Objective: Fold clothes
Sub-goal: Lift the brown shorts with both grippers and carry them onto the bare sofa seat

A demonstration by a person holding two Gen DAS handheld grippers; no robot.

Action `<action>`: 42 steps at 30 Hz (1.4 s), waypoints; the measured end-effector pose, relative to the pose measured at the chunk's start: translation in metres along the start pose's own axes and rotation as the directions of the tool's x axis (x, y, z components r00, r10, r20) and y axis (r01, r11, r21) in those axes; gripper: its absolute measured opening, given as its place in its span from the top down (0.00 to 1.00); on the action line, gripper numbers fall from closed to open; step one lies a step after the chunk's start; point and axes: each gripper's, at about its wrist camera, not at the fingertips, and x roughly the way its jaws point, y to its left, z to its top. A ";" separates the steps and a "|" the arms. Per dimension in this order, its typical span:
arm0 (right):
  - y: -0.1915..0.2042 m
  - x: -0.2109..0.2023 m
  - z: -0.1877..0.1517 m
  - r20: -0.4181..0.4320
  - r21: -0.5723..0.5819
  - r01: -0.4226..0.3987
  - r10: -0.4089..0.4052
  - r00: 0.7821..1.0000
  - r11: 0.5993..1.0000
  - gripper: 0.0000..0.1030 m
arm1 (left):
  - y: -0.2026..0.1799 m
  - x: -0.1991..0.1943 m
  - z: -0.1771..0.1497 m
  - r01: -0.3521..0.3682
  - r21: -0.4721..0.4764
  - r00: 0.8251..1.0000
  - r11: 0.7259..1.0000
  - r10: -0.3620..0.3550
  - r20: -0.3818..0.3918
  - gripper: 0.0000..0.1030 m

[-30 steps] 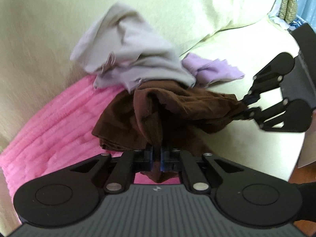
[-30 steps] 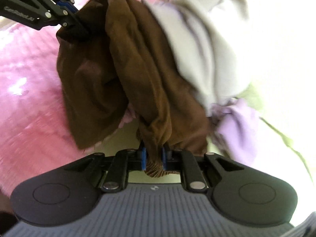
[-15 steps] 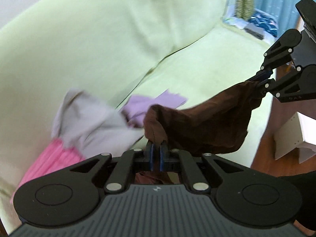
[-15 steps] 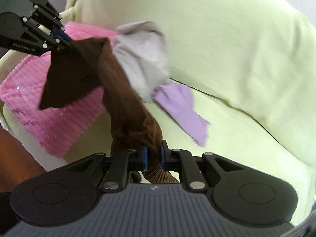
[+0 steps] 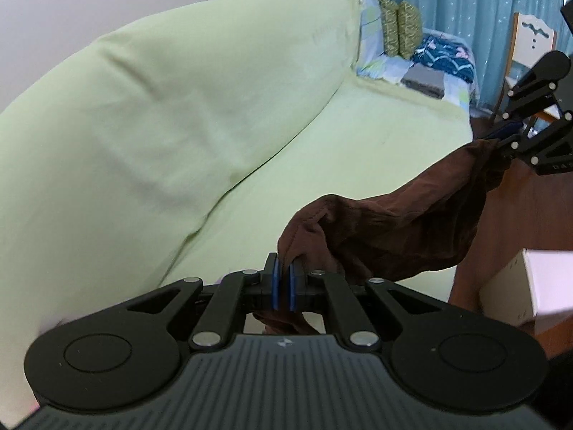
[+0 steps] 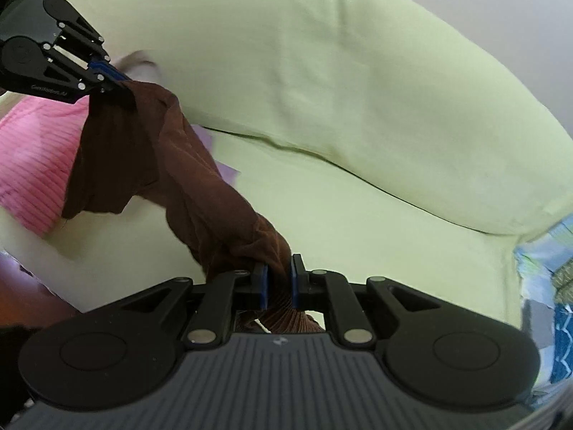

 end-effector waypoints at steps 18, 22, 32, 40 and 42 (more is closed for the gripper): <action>-0.209 0.047 -0.064 -0.110 0.188 0.146 -0.127 0.986 0.971 0.91 | -0.056 0.202 0.184 0.108 0.126 0.992 0.986 -0.116 0.059 0.97; -0.262 0.077 -0.083 -0.098 0.159 0.093 -0.078 0.992 0.983 0.91 | -0.073 0.249 0.207 0.028 0.061 0.998 0.998 -0.032 0.056 0.97; -0.359 0.193 -0.152 -0.091 0.070 -0.333 0.338 0.937 0.940 0.91 | -0.123 0.332 0.165 -0.190 -0.153 0.977 0.970 0.173 -0.122 0.97; -0.269 0.237 -0.223 -0.118 0.004 -0.574 0.571 0.813 0.819 0.91 | -0.149 0.352 0.049 -0.249 -0.188 0.967 0.950 0.233 -0.106 0.97; -0.250 0.246 -0.239 -0.110 -0.043 -0.600 0.593 0.798 0.799 0.91 | -0.155 0.353 0.022 -0.248 -0.207 0.969 0.946 0.241 -0.058 0.97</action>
